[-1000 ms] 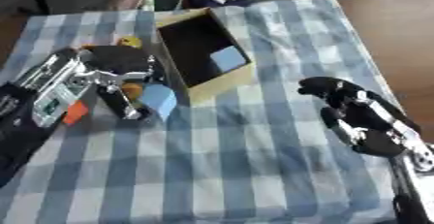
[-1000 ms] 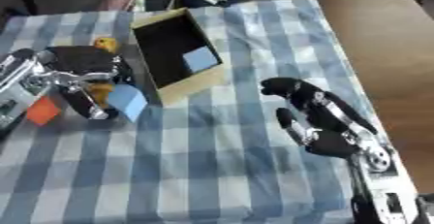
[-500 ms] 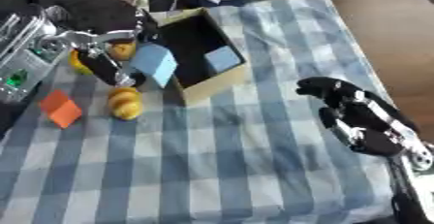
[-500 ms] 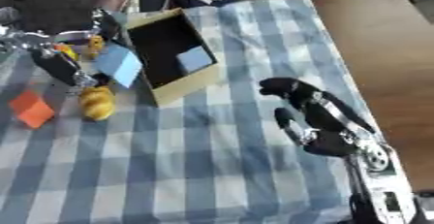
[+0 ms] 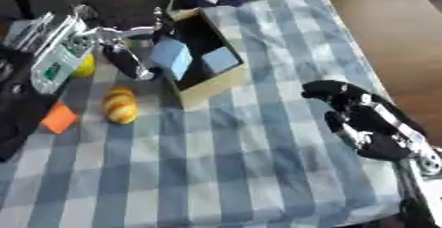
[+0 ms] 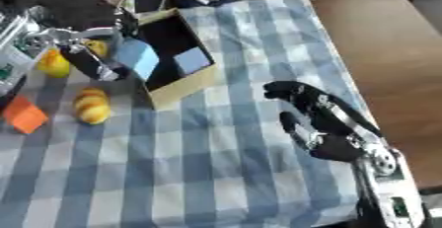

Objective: Pick up objects on the table and place them in the box.

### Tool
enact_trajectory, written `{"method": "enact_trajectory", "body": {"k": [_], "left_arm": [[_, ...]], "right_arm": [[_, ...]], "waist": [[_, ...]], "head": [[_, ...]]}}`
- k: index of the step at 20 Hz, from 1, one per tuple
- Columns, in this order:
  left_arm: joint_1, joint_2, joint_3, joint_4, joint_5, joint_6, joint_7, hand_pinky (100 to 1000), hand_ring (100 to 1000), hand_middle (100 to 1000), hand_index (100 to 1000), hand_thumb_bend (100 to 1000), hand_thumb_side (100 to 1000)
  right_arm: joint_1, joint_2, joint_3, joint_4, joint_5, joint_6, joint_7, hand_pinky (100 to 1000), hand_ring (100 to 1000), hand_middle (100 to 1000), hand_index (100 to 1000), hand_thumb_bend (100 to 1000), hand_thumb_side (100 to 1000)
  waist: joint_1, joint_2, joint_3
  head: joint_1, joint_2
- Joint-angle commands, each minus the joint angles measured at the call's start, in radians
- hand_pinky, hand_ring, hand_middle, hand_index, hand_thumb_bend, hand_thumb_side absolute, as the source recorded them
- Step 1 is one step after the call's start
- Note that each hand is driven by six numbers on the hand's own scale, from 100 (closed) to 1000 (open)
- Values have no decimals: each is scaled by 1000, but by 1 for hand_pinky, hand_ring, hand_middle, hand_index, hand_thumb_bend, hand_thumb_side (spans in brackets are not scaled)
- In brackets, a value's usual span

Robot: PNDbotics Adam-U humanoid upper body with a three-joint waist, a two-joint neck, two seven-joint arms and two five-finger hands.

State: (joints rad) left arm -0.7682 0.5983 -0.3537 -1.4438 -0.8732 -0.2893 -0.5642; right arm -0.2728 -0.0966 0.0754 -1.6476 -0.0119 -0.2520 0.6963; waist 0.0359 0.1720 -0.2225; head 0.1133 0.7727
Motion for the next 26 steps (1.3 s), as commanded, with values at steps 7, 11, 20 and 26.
{"method": "enact_trajectory", "body": {"k": [7,11,20,26], "left_arm": [[-32,-30,-13,54,-62,-32,73,756,689,657,794,406,167],[-26,-34,-25,62,-56,-48,68,761,696,661,795,394,182],[-19,1,-34,8,-32,-76,-30,804,779,784,864,470,271],[-7,54,-2,-67,11,-64,-24,800,764,759,851,448,240]], "right_arm": [[-12,1,6,-12,-13,0,8,1000,878,861,891,100,416],[-12,2,4,-13,-12,0,7,1000,878,861,890,100,416],[-10,1,2,-13,-11,0,6,1000,879,861,891,100,416],[-9,1,-1,-13,-9,-1,3,1000,879,861,891,100,417]], "waist": [[-1,-15,-12],[-1,-15,-14],[-1,-17,-10],[-2,-20,-4]], "head": [[8,-3],[6,-3],[1,-3],[-5,-3]]}}
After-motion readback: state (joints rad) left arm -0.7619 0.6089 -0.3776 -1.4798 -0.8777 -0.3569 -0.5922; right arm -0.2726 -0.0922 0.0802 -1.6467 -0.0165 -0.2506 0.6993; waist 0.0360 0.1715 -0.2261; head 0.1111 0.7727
